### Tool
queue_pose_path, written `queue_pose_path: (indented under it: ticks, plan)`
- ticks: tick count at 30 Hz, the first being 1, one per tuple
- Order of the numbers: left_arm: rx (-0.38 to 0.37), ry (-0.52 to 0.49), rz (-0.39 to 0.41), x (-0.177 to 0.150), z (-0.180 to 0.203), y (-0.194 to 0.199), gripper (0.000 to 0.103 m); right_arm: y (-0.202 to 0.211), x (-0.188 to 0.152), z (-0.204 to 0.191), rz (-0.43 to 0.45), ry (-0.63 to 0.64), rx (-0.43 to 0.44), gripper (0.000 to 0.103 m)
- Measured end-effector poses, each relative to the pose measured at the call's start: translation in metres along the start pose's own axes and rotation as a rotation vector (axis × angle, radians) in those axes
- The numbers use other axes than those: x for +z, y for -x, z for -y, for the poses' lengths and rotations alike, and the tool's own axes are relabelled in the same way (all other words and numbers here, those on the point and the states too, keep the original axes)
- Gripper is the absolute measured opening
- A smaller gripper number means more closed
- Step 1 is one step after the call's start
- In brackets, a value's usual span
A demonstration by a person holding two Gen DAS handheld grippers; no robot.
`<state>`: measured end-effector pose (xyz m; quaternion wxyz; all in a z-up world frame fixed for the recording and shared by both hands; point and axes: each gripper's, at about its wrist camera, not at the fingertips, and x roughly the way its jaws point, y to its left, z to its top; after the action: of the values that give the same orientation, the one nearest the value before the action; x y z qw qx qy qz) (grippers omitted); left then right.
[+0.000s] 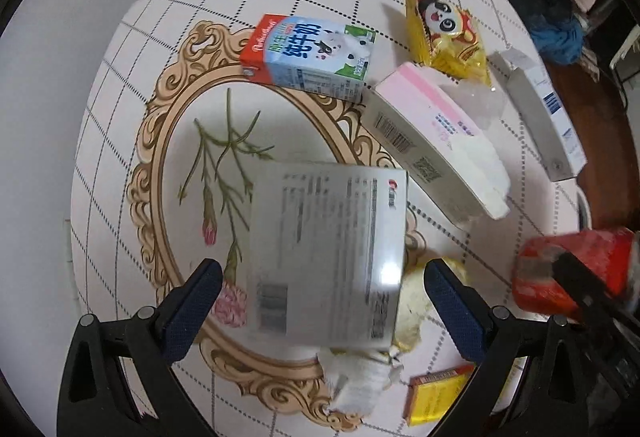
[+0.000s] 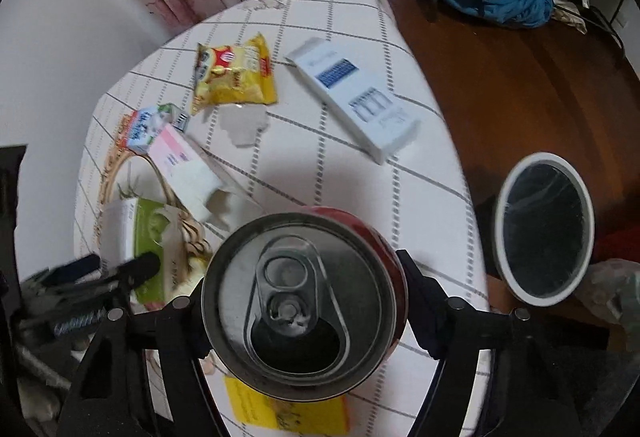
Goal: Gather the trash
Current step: 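Grasp the red cola can with the right tool while the left tool grasps the green-white medicine box, then carry the can and box to the white bin and release both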
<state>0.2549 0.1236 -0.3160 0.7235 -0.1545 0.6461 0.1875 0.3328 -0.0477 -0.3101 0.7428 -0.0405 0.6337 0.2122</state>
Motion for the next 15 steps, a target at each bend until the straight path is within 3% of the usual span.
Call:
queue_pose_path:
  ticks: [1,4,10,11,15]
  plan:
    - [0.009,-0.007,0.007,0.001,0.001,-0.002,0.102,0.001,-0.002,0.004,-0.004,-0.002,-0.01,0.075]
    - [0.019,-0.004,0.023,0.001,-0.001,-0.007,0.071,0.001,-0.004,0.009,-0.013,0.003,-0.006,0.075]
    - [0.051,0.039,0.051,-0.014,-0.022,-0.001,0.071,-0.003,-0.006,0.009,-0.04,0.011,0.007,0.079]
    - [0.058,0.042,0.045,-0.016,-0.025,-0.003,0.075,-0.005,-0.006,0.007,-0.047,0.015,0.002,0.079]
    - [0.047,0.067,0.056,-0.02,-0.035,-0.005,0.071,-0.015,-0.008,0.006,-0.069,0.018,-0.017,0.079]
